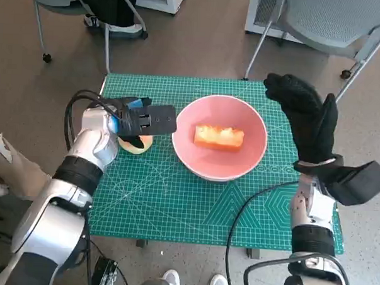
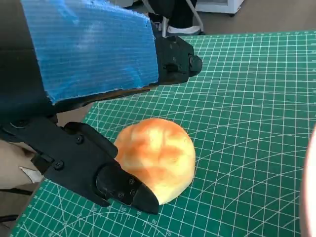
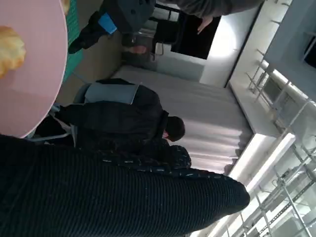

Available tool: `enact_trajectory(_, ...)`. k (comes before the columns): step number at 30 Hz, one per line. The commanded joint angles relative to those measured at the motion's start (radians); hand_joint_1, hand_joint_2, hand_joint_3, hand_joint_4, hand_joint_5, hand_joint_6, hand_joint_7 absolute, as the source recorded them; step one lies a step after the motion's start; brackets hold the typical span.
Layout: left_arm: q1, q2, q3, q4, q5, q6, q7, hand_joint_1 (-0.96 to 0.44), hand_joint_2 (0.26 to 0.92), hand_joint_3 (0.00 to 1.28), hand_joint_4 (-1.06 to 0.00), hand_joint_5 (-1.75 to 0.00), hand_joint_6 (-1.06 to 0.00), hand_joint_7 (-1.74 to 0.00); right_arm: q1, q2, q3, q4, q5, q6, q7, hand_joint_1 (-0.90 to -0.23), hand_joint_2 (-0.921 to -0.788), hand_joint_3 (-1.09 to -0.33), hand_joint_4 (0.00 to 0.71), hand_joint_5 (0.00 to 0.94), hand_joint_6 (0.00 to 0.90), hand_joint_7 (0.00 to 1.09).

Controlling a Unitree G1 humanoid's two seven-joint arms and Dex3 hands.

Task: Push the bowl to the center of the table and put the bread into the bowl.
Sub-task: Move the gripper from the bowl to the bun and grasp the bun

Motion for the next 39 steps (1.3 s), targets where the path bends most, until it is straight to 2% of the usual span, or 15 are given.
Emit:
enact_trajectory(1,-0.04,-0.021,-0.016,0.06,0.001,-0.017,0.025,-0.44,0.667,0.0,0.0,0.0,-0.11,0.0,0.023,-0.004,-0.002,0.006,-0.003,0.015,-0.006,-0.66,-0.921,-0.779,0.198,0.0,0.078,0.48)
enact_trajectory(15,-0.068,-0.068,-0.063,0.183,0.011,-0.046,0.06,-0.44,0.669,0.0,0.0,0.0,-0.11,0.0,0.028,-0.012,-0.004,0.006,0.0,0.019,-0.001,-0.663,-0.921,-0.777,0.195,0.0,0.077,0.48)
enact_trajectory(39,-0.086,-0.104,-0.125,0.259,0.024,-0.067,0.045,-0.41,0.692,0.01,0.0,0.0,-0.12,-0.01,0.049,-0.019,-0.004,-0.04,0.005,0.041,0.003,-0.68,-0.921,-0.776,0.19,0.0,0.068,0.48)
